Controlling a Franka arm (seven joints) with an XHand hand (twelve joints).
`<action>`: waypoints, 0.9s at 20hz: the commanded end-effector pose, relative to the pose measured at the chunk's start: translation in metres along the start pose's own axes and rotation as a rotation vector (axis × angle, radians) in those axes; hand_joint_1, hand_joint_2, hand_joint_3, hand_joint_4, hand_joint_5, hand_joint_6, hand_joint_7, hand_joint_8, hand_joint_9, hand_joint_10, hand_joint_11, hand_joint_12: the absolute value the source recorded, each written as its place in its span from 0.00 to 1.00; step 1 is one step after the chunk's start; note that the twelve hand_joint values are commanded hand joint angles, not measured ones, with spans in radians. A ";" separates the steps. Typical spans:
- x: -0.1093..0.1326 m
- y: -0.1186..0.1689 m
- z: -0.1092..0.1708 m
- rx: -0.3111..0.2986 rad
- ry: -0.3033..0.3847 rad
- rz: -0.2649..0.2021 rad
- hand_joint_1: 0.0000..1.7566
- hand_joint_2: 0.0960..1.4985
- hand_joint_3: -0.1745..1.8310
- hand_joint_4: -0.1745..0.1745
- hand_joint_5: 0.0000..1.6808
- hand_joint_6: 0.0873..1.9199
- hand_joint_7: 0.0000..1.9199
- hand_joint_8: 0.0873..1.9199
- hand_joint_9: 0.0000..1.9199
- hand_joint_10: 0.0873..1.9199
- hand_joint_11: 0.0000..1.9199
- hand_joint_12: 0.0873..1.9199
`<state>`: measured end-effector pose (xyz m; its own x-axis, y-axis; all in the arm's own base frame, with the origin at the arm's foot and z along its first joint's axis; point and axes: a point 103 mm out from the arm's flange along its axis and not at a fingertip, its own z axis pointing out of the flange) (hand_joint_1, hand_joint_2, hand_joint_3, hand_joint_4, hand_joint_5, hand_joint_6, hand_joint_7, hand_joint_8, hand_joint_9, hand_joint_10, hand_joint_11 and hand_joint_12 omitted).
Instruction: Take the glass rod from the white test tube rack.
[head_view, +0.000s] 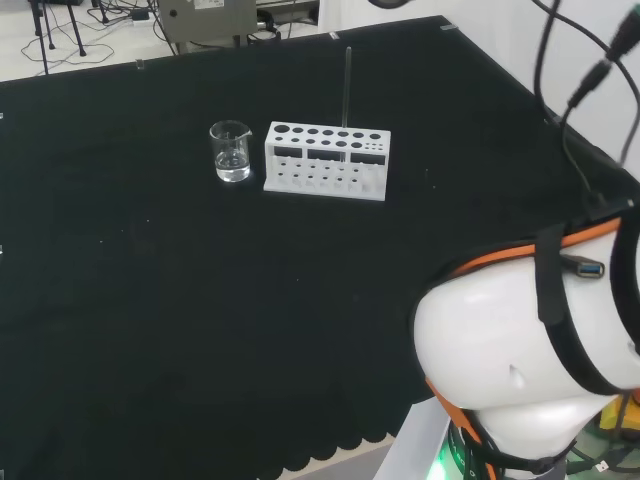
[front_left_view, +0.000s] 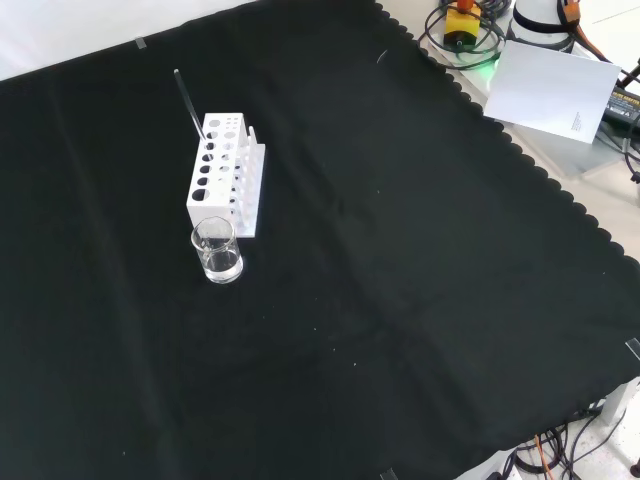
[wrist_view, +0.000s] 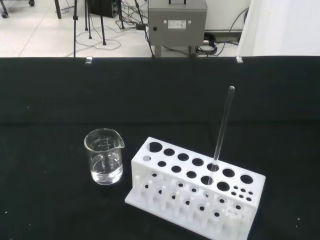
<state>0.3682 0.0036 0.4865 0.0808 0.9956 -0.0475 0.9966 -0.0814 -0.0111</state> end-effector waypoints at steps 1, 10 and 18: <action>-0.026 0.091 -0.008 -0.004 0.076 -0.007 0.26 0.62 0.26 0.09 0.07 0.00 0.00 0.32 0.08 0.44 0.04 0.75; -0.062 0.156 0.032 0.005 0.133 0.034 0.26 0.61 0.28 0.05 0.12 0.00 0.04 0.44 0.19 0.45 0.14 0.74; -0.076 0.206 0.053 -0.018 0.196 -0.024 0.27 0.61 0.28 0.02 0.16 0.00 0.09 0.46 0.26 0.44 0.17 0.74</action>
<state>0.5213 -0.0669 0.4439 0.1037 0.9908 0.0873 0.9940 -0.1000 -0.0450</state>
